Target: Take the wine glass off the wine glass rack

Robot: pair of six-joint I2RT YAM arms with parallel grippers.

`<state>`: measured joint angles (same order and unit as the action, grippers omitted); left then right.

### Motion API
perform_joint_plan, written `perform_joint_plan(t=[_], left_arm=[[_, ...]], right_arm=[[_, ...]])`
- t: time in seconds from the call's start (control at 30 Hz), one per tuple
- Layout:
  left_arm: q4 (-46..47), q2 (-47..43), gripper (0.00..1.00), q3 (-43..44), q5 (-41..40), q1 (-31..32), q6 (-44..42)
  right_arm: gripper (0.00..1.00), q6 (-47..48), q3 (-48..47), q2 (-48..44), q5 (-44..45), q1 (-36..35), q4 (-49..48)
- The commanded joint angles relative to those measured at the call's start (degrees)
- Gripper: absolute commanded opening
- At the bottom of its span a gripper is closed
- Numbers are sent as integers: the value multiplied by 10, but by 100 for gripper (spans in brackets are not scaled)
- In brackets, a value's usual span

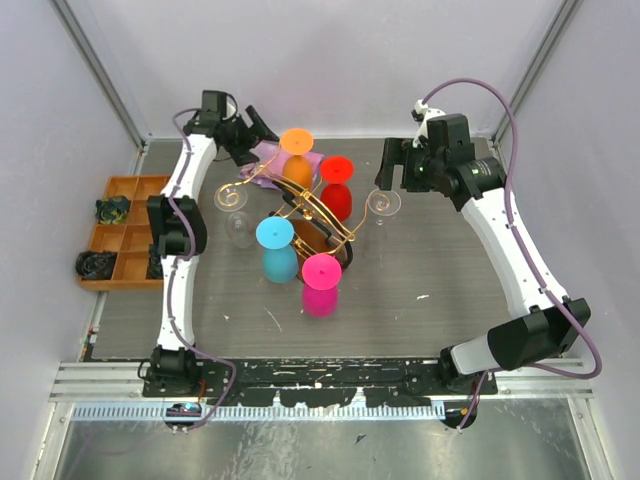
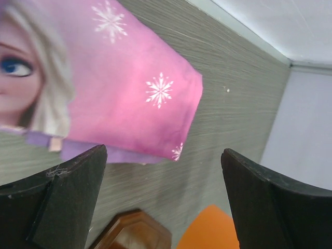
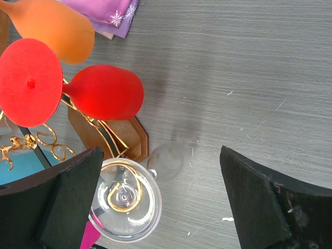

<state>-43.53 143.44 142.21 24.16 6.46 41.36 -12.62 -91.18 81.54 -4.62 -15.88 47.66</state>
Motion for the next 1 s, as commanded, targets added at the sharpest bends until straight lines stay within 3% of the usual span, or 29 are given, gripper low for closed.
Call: perform_joint_plan(t=[0.0, 0.2, 0.4, 0.53, 0.7, 0.97], left_arm=[[75, 58, 99, 11, 101, 7, 48], [57, 89, 97, 28, 88, 15, 36], [-67, 103, 97, 71, -59, 8, -35], [-103, 112, 95, 74, -131, -26, -32], [-83, 104, 94, 68, -135, -73, -25], [-10, 51, 94, 39, -102, -88, -12]], right_arm=[[100, -6, -10, -8, -8, 3, -20], [100, 0, -12, -3, -4, 3, -18], [100, -2, -13, 10, -6, 3, -20], [100, -10, -32, 27, -20, 2, -20], [99, -14, -61, 35, -34, 3, -29], [91, -15, -68, 13, -56, 2, 27]])
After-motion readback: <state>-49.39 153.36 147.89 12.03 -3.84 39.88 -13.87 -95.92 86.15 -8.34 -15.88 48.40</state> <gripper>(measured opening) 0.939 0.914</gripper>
